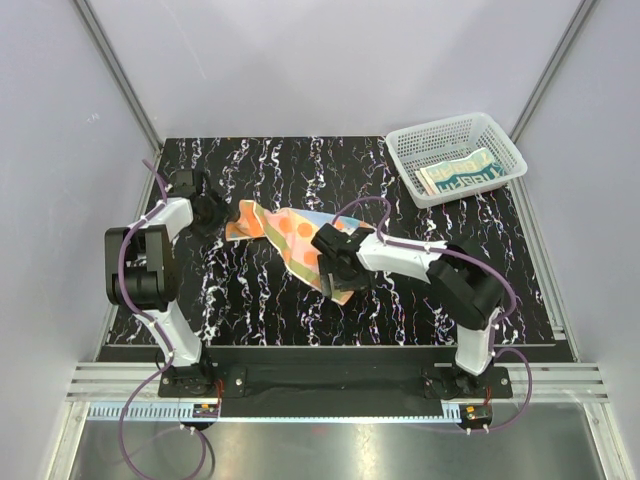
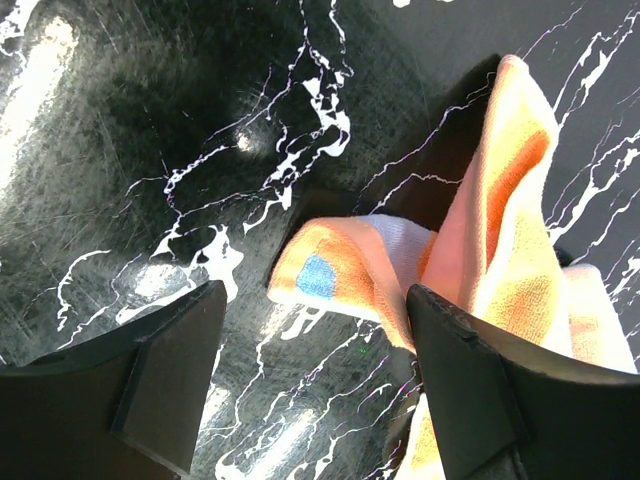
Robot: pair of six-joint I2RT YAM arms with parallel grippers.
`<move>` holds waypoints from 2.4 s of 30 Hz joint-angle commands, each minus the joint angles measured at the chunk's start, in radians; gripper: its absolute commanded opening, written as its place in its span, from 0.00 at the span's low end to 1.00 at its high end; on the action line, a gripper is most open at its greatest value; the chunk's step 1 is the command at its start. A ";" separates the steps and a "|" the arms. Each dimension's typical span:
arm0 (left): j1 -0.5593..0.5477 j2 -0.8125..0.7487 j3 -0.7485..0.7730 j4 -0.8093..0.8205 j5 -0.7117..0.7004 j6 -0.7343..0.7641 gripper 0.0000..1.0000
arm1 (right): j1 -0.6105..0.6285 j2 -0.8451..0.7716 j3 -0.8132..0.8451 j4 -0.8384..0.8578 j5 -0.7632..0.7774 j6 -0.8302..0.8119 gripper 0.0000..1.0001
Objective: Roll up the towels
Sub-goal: Flatten the towel
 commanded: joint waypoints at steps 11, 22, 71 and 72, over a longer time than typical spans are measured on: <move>0.007 -0.043 0.001 0.051 0.008 0.008 0.77 | 0.056 0.040 0.023 -0.014 0.004 0.016 0.00; 0.007 -0.055 -0.005 0.022 -0.066 0.019 0.65 | -0.013 -0.247 0.204 -0.312 0.196 -0.045 0.00; -0.117 -0.265 -0.182 0.054 -0.002 -0.038 0.00 | -0.312 -0.577 -0.013 -0.300 0.141 -0.107 0.00; -0.110 -0.291 -0.228 0.048 -0.021 -0.029 0.00 | -0.320 -0.597 -0.026 -0.300 0.139 -0.107 0.00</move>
